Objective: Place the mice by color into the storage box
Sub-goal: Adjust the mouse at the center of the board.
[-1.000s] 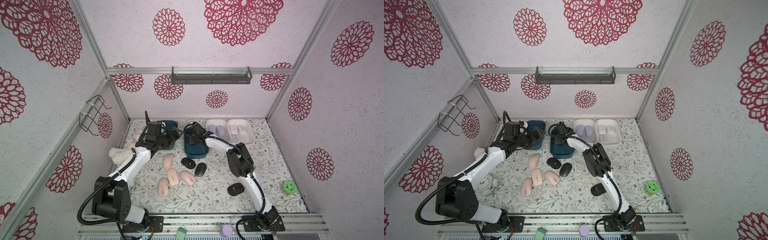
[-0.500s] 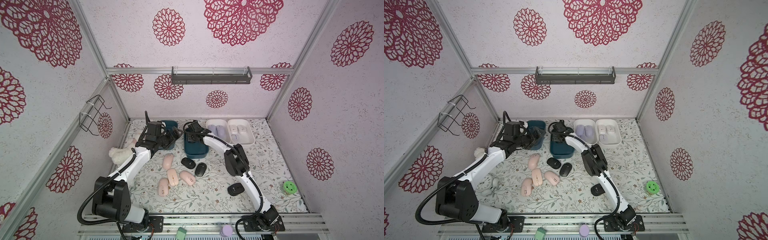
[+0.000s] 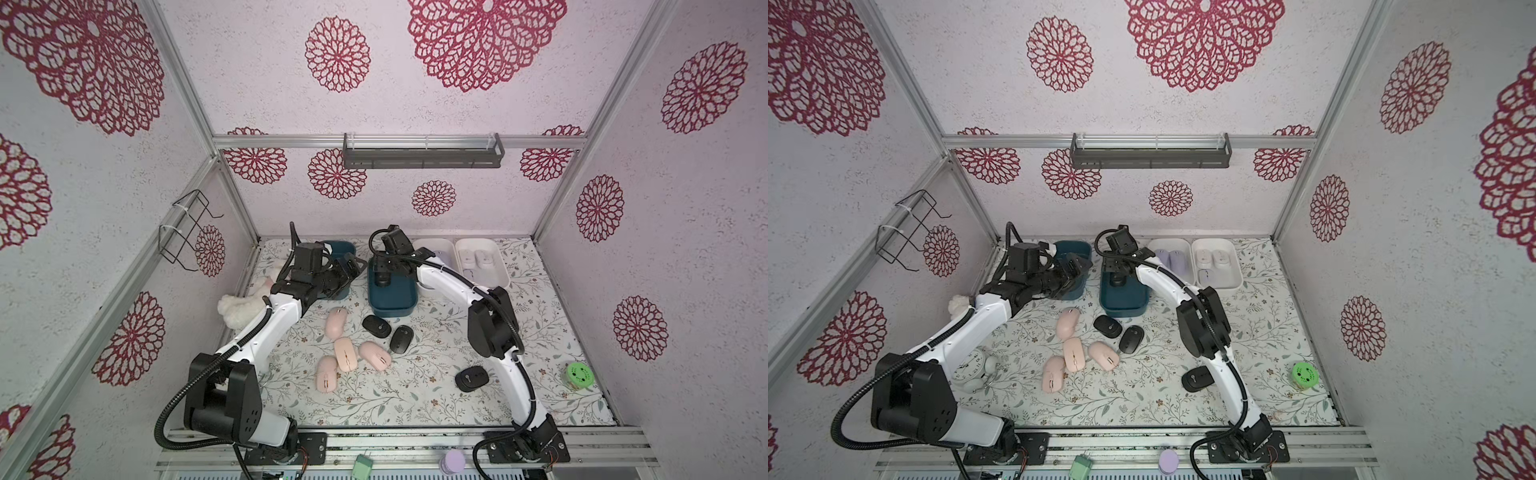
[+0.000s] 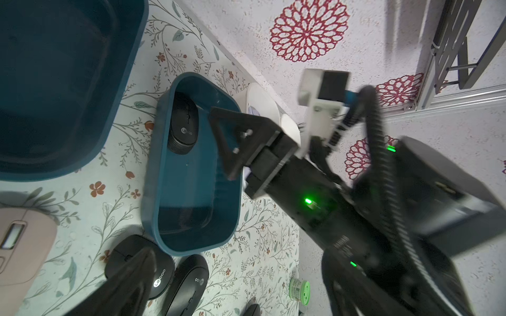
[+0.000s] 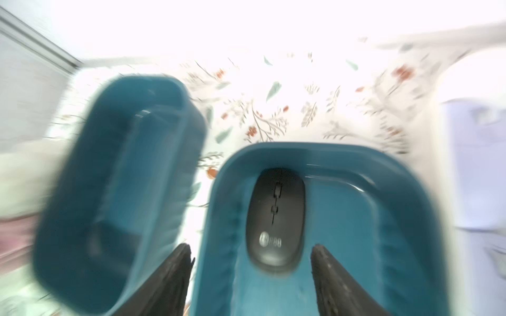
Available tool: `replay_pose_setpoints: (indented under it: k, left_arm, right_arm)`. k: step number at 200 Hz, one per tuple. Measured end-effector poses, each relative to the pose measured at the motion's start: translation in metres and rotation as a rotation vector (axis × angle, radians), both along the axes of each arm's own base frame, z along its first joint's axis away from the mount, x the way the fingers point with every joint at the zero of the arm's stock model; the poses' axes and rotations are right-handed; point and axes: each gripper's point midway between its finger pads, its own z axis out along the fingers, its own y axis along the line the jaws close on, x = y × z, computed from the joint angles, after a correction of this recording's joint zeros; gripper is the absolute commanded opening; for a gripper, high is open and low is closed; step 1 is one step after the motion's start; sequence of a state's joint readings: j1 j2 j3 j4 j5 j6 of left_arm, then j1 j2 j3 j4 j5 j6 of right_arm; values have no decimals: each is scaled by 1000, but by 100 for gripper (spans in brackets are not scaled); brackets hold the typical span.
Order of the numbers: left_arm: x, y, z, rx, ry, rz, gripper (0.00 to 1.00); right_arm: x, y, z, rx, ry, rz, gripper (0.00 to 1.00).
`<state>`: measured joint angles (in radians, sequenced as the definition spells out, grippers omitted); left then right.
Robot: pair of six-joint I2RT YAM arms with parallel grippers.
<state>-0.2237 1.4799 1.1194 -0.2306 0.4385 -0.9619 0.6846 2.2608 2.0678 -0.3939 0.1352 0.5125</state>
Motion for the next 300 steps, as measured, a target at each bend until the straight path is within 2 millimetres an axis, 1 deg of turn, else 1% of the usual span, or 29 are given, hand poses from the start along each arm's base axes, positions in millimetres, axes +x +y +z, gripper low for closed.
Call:
replay_pose_setpoints:
  k: [6,19,25,38,45,59,78,95,109,130,143,162,181,201,230,251,278,300]
  left_arm:
    - [0,0,1,-2,-2,-1,97]
    - [0,-2,1,-5,-5,-6,97]
    - [-1,-4,2,-6,-6,-12,97]
    - [-2,-7,2,-10,-6,-22,97]
    - [-4,-10,2,-11,-5,-31,97]
    - [-8,-20,2,-14,-5,-56,97]
    - [-16,-35,3,-19,-3,-98,97]
    - [-23,-48,3,-22,-2,-135,97]
    - [-29,-59,2,-26,3,-166,97]
    - [-36,-75,-3,-32,20,-216,97]
    - [-38,-85,-6,-32,30,-245,97]
    - [-42,-95,-9,-31,37,-279,97]
    - [-46,-100,-8,-36,40,-299,97]
    - [-47,-102,-8,-39,40,-308,97]
    - [-47,-102,-10,-34,43,-308,97]
    - [-46,-102,-15,-28,55,-309,97]
    - [-45,-103,-23,-21,81,-311,97]
    - [-46,-103,-25,-20,88,-313,97]
  right_arm:
    - [-8,-6,13,5,-20,0,71]
    - [-27,-24,31,6,-45,-12,71]
    - [-38,-36,37,3,-55,-23,71]
    - [-65,-62,39,-10,-57,-47,72]
    - [-82,-78,34,-23,-50,-63,73]
    - [-118,-116,16,-70,-9,-109,80]
    - [-170,-170,-19,-132,83,-188,86]
    - [-216,-210,-45,-161,172,-238,90]
    - [-246,-234,-59,-163,229,-280,91]
    - [-278,-255,-74,-112,289,-328,92]
    - [-295,-265,-86,-78,329,-351,92]
    - [-313,-272,-103,-42,387,-376,92]
    - [-325,-275,-118,-30,440,-390,92]
    - [-332,-275,-128,-14,476,-397,93]
    - [-335,-269,-135,50,493,-400,95]
    - [-335,-265,-141,90,506,-408,96]
    - [-326,-255,-138,150,493,-400,96]
    - [-319,-248,-136,183,483,-391,95]
